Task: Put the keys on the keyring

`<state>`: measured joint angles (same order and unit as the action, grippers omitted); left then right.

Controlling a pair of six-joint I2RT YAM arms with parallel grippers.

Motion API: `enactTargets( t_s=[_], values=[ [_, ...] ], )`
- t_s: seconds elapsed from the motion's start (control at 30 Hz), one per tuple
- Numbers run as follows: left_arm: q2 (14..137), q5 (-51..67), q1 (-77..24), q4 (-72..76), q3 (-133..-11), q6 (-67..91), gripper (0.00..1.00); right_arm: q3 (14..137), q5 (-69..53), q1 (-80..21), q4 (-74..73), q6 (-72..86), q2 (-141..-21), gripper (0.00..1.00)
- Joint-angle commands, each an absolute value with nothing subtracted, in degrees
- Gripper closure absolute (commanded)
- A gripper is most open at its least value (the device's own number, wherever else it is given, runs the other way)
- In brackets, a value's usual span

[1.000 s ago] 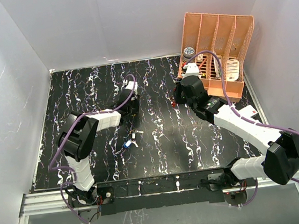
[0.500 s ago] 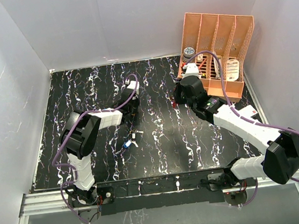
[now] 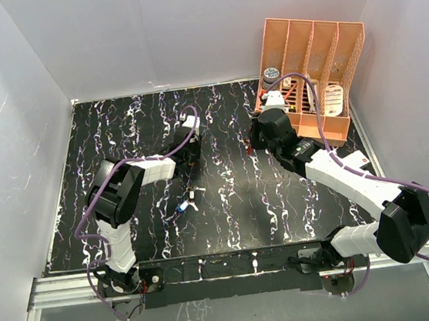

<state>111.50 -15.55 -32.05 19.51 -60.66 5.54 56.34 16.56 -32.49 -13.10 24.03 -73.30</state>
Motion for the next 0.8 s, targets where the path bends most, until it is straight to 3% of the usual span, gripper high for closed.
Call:
enactTargets(
  t_s=[0.0,0.2,0.77],
  values=[
    [110.9,-14.4,-32.1,17.9,-62.2,5.3,0.62,56.3,17.4,-32.2,-9.8,23.3,-72.9,1.00],
    [111.2,-14.8,-32.2,17.7,-61.8,4.9,0.74,56.3,17.6,-32.3,-9.8,23.3,-72.8,1.00],
    [108.0,-16.1,-32.1,18.6,-60.2,4.7,0.78,56.2,17.6,-32.3,-9.9,23.3,-72.6,1.00]
  ],
)
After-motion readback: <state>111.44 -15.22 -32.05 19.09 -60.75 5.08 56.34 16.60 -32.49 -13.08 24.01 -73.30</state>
